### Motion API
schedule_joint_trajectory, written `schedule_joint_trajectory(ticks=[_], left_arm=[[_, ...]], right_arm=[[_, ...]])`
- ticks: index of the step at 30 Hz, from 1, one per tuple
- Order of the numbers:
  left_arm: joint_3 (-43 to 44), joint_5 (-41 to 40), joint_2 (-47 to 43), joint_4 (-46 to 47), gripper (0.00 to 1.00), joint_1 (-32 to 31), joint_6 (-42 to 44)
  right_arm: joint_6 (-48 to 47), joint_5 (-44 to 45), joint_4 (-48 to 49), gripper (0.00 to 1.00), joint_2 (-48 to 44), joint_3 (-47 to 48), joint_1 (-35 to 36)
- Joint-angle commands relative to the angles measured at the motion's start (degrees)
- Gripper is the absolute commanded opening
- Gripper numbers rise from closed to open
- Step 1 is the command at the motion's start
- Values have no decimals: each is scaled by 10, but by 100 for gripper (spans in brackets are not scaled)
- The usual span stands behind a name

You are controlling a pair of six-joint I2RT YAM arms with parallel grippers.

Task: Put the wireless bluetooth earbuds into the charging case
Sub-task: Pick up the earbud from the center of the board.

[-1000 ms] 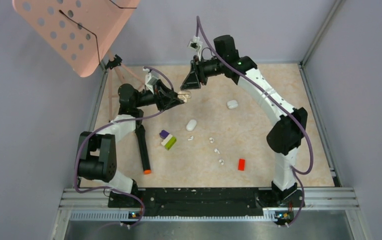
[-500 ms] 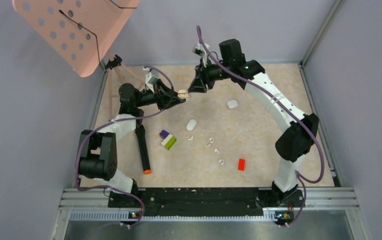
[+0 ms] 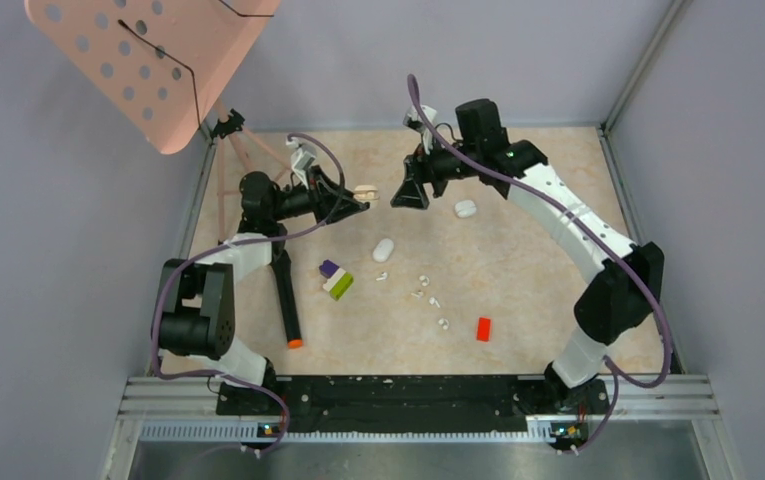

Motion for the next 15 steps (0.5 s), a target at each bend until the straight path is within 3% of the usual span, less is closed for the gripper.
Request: schedule_joint_trajectory(ticks=[1, 15], left_arm=[[1, 31, -28, 20, 0, -6, 24], [15, 74, -48, 28, 0, -35, 50]], right_arm=[[51, -48, 59, 73, 47, 54, 9], [73, -60, 62, 70, 101, 102, 8]])
